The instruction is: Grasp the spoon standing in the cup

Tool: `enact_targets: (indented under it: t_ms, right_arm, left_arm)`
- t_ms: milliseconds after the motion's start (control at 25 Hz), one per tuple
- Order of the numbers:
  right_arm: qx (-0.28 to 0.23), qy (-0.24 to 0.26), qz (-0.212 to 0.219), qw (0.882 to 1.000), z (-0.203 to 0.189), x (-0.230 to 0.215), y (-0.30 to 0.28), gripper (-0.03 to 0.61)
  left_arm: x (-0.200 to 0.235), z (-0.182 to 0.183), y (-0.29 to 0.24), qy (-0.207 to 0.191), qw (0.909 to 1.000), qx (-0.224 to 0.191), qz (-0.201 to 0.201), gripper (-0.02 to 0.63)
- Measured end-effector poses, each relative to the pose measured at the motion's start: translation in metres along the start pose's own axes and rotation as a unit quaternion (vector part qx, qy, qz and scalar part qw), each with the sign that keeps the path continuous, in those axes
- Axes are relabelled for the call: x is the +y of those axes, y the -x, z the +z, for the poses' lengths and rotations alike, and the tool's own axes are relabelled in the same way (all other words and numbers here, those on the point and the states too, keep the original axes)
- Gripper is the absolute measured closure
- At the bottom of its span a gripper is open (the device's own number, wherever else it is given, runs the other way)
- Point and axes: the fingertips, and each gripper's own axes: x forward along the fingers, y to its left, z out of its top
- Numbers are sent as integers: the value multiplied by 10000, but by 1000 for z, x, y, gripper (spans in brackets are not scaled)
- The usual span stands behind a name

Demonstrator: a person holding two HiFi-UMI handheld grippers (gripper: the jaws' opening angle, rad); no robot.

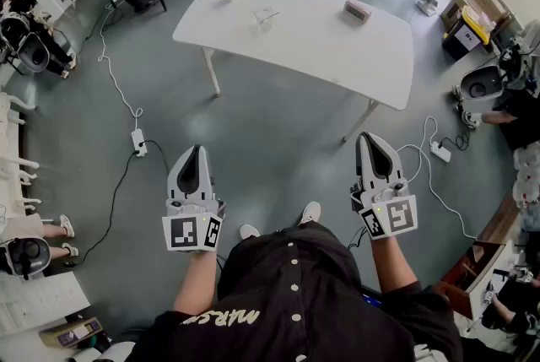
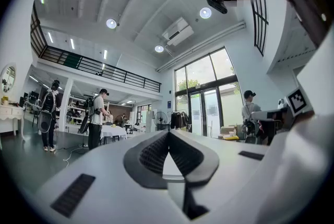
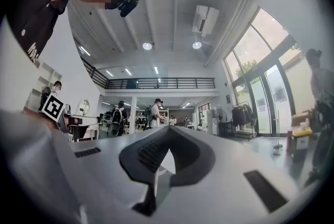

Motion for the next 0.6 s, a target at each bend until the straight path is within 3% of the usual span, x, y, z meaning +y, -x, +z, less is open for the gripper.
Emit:
enact_targets:
  t_ms: [600]
  right_arm:
    - [-88,-241,113,9996,0,2,5,577]
  left_arm:
    - [-8,-6,-3,41,9999,63,-91,607]
